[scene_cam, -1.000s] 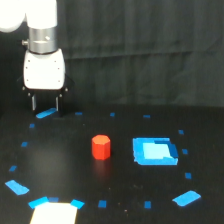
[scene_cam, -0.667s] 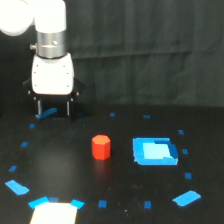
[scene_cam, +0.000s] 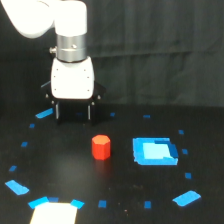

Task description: Pick up the red object from the table

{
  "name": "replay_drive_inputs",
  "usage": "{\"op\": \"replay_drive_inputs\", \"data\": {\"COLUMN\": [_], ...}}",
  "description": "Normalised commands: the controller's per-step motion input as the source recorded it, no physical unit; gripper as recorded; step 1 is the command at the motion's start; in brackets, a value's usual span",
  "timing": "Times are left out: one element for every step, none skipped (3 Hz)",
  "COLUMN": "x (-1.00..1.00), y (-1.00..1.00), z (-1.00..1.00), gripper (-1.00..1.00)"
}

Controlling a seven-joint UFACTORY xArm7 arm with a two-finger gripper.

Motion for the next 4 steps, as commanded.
{"op": "replay_drive_inputs", "data": {"x": [1.0, 1.0, 0.54, -0.05], "y": [-1.0, -1.0, -1.0, -1.0], "z": [-1.0, -1.0, -0.6, -0.14], "gripper": [0.38, 0.49, 0.61, 0.78]}}
